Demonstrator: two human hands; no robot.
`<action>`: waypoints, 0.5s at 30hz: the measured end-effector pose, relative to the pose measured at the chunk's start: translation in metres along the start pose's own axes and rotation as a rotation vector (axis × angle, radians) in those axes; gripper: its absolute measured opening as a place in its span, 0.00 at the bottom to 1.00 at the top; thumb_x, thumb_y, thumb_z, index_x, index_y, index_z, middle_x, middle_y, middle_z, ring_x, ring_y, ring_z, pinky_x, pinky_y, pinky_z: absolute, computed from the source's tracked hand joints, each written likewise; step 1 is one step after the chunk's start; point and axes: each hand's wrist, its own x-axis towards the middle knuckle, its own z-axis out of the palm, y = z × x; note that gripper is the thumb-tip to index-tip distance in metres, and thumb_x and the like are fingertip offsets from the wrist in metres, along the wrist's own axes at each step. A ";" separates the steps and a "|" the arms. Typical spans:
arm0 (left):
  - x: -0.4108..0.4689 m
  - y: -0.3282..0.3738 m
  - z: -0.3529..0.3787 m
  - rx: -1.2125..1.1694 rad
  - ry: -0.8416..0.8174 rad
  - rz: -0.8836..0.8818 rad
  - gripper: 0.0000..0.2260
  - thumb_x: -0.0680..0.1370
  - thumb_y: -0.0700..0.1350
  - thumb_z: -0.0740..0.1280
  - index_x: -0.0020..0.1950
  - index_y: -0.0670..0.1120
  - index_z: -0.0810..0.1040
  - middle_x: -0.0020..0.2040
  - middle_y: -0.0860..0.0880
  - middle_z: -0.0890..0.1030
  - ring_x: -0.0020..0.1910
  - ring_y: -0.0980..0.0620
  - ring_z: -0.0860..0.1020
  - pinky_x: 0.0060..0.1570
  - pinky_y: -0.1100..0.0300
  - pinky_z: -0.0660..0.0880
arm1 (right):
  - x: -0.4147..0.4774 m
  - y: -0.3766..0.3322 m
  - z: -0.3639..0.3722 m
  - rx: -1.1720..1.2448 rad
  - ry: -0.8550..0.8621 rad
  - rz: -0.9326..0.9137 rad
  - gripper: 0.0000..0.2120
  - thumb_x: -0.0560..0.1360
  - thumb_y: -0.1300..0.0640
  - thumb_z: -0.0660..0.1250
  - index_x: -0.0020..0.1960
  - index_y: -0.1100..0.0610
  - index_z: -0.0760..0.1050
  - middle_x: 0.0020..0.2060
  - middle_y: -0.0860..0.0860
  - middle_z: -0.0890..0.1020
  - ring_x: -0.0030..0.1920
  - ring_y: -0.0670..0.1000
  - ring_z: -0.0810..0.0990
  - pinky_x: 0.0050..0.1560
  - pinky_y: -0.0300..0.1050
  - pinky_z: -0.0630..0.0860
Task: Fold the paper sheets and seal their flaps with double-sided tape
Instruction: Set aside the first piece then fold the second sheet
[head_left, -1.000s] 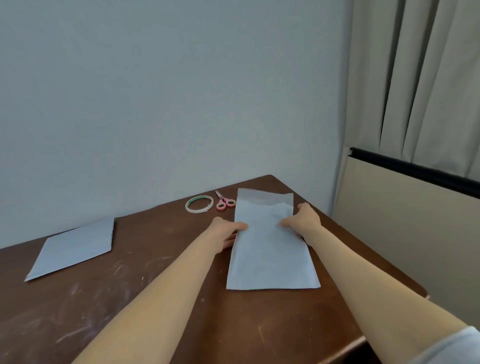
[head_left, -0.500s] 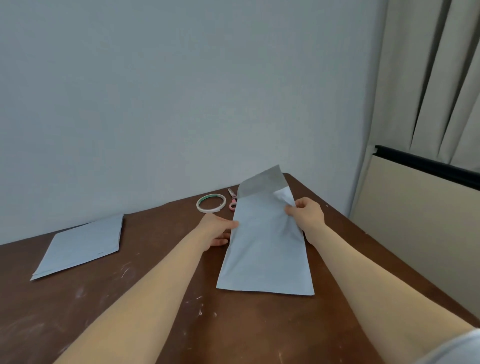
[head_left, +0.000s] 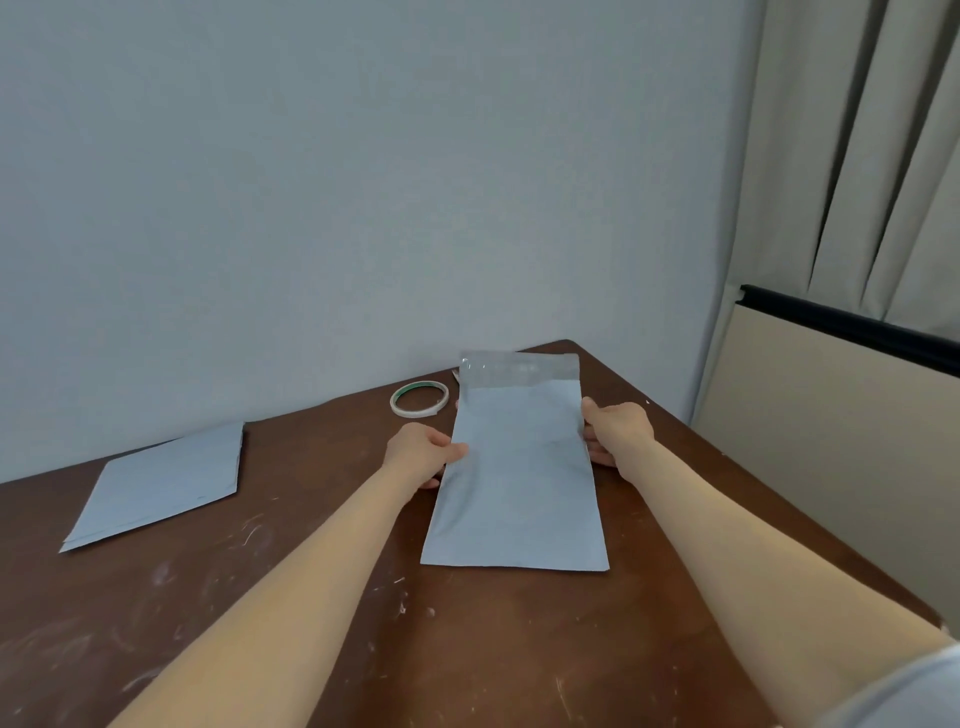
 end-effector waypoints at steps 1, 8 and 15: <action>0.000 0.000 0.000 0.053 -0.039 0.016 0.14 0.73 0.46 0.73 0.56 0.42 0.79 0.54 0.46 0.80 0.48 0.50 0.77 0.35 0.63 0.75 | 0.000 0.000 -0.001 -0.044 -0.021 0.001 0.08 0.77 0.59 0.66 0.40 0.59 0.78 0.35 0.55 0.79 0.36 0.53 0.79 0.45 0.49 0.82; 0.005 0.008 0.002 0.475 0.050 0.173 0.24 0.74 0.46 0.70 0.69 0.46 0.68 0.63 0.46 0.74 0.59 0.47 0.76 0.55 0.53 0.75 | 0.006 0.003 0.005 -0.367 0.088 -0.134 0.13 0.78 0.53 0.63 0.60 0.58 0.77 0.50 0.54 0.82 0.48 0.56 0.82 0.52 0.50 0.79; 0.022 0.019 0.017 0.317 -0.002 0.110 0.29 0.73 0.49 0.71 0.70 0.42 0.65 0.66 0.44 0.73 0.64 0.45 0.73 0.56 0.54 0.71 | 0.017 -0.002 0.020 -0.594 0.054 -0.123 0.04 0.74 0.59 0.66 0.45 0.59 0.71 0.37 0.51 0.75 0.39 0.52 0.76 0.32 0.41 0.68</action>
